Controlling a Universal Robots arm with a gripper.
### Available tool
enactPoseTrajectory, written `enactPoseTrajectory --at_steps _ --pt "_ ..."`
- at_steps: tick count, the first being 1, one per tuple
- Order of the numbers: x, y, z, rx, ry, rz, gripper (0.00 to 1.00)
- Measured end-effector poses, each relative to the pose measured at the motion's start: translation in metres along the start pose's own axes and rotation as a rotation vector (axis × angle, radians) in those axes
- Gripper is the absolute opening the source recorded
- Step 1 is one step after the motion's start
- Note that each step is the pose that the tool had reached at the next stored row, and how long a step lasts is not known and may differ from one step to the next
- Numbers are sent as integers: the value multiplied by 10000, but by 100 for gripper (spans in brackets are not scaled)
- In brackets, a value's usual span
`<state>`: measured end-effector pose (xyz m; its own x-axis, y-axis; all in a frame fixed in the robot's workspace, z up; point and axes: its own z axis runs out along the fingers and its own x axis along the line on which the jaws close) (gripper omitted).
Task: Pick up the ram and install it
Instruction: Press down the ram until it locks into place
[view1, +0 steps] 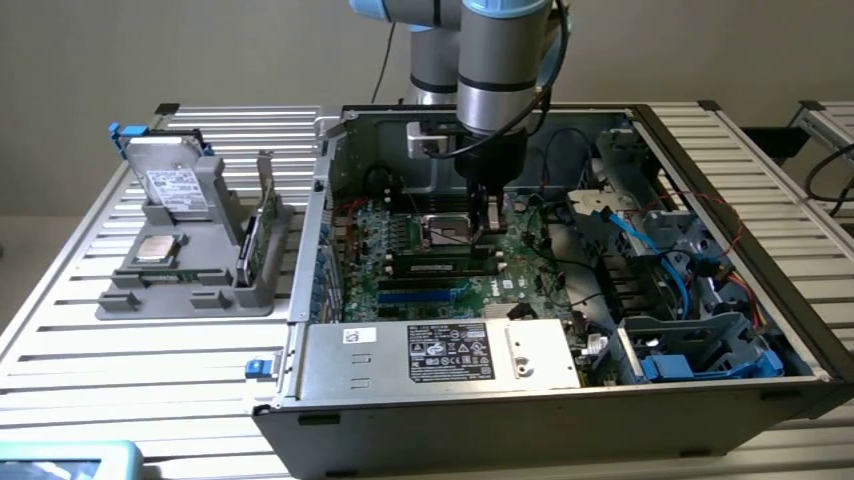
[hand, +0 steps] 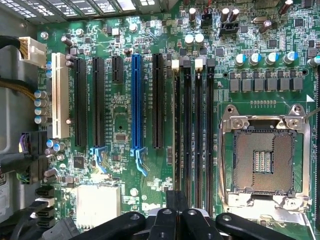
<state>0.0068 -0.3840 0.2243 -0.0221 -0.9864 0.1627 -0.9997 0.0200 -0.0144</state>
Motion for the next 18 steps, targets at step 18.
enactPoseTrajectory --at_steps 18 --pt "21 414 -73 -5 1 0 11"
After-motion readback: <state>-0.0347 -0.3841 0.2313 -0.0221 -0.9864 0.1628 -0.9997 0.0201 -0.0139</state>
